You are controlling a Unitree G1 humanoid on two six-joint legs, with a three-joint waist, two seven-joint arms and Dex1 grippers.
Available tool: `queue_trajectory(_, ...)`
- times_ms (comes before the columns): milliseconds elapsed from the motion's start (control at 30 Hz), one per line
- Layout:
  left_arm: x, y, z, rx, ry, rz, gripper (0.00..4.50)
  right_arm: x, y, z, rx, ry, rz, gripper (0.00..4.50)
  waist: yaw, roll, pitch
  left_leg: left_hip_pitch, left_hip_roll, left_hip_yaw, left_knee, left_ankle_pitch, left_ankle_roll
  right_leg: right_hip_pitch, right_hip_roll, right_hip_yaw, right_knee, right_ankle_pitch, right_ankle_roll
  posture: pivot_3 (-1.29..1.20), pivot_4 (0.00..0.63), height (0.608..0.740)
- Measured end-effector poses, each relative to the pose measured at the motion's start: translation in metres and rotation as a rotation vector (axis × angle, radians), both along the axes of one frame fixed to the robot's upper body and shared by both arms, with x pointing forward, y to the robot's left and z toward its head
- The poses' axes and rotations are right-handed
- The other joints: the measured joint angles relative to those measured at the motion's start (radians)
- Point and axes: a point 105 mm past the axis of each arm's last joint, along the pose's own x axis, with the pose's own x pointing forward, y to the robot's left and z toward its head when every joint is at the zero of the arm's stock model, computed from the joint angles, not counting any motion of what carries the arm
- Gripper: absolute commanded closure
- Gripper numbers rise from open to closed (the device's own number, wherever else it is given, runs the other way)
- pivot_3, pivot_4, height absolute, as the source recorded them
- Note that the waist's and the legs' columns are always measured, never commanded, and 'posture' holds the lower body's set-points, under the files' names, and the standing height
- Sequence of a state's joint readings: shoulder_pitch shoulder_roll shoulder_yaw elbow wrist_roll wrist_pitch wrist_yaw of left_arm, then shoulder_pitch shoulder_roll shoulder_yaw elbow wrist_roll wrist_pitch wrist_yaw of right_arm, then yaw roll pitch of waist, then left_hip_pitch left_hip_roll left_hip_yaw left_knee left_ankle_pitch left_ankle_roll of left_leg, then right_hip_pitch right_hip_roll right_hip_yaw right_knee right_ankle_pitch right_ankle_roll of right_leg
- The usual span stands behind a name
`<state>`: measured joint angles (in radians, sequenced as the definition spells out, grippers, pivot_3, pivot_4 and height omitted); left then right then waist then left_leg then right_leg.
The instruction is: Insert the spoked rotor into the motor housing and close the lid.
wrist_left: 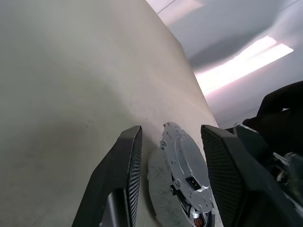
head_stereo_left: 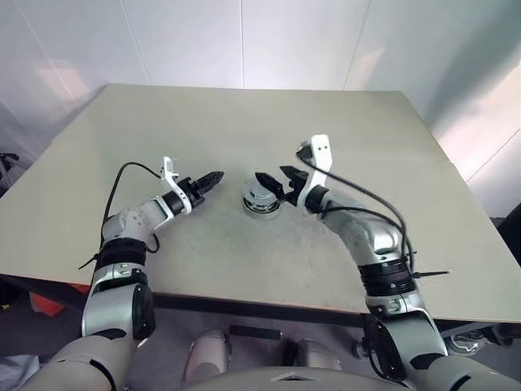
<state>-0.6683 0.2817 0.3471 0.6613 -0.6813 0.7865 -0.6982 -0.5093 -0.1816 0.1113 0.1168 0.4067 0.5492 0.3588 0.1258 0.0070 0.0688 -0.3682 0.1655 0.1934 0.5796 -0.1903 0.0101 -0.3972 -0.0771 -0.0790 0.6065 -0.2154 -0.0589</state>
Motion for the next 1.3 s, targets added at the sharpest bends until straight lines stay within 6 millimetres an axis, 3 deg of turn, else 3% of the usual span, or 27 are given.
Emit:
queue_trajectory(100, 0.0, 0.001, -0.002, 0.0, 0.006, 0.004, 2.41, 0.004, 0.003, -0.014, -0.043, -0.006, -0.003, 0.02, -0.001, 0.0, 0.0, 0.0, 0.0, 0.0, 0.0, 0.0, 0.0, 0.0, 0.0, 0.0, 0.0, 0.002, -0.004, 0.0, 0.0, 0.74)
queue_trajectory(300, -0.002, -0.002, -0.006, -0.004, 0.014, 0.0, 2.41, 0.01, 0.007, -0.019, -0.109, -0.053, 0.009, 0.02, -0.002, -0.001, 0.0, 0.0, 0.0, 0.0, 0.001, -0.001, 0.002, 0.0, 0.0, 0.0, 0.0, 0.002, -0.005, 0.0, 0.0, 0.74)
queue_trajectory(767, -0.003, 0.003, -0.012, 0.008, 0.022, 0.028, 2.41, -0.002, 0.024, -0.033, -0.241, -0.096, 0.123, 0.02, -0.003, -0.002, 0.0, 0.001, 0.001, 0.0, 0.002, -0.002, 0.003, 0.002, 0.0, 0.0, 0.0, 0.002, -0.005, 0.0, 0.0, 0.74)
queue_trajectory(867, -0.003, 0.003, -0.011, 0.009, 0.019, 0.03, 2.41, 0.0, 0.023, -0.034, -0.258, -0.099, 0.112, 0.63, -0.003, -0.002, 0.0, 0.002, 0.001, 0.0, 0.002, -0.002, 0.003, 0.003, 0.0, 0.0, 0.0, 0.002, -0.005, 0.0, 0.0, 0.74)
queue_trajectory(933, -0.003, 0.003, -0.011, 0.009, 0.019, 0.03, 2.41, 0.002, 0.02, -0.035, -0.272, -0.1, 0.101, 1.3, -0.003, -0.003, -0.001, 0.003, 0.001, 0.0, 0.002, -0.002, 0.003, 0.004, 0.0, 0.0, 0.0, 0.002, -0.005, 0.0, 0.0, 0.74)
queue_trajectory(967, -0.003, 0.003, -0.011, 0.009, 0.019, 0.03, 2.41, 0.002, 0.019, -0.035, -0.273, -0.1, 0.101, 1.39, -0.003, -0.003, -0.001, 0.004, 0.001, 0.0, 0.002, -0.002, 0.003, 0.005, 0.0, 0.0, 0.0, 0.002, -0.005, 0.0, 0.0, 0.74)
queue_trajectory(1300, -0.002, -0.001, -0.013, 0.01, 0.015, 0.032, 2.41, -0.008, 0.009, -0.032, -0.282, -0.091, 0.152, 1.39, 0.001, -0.003, -0.001, 0.004, 0.001, 0.0, 0.003, -0.003, 0.005, 0.006, 0.0, 0.0, 0.0, 0.002, -0.005, 0.0, 0.0, 0.74)
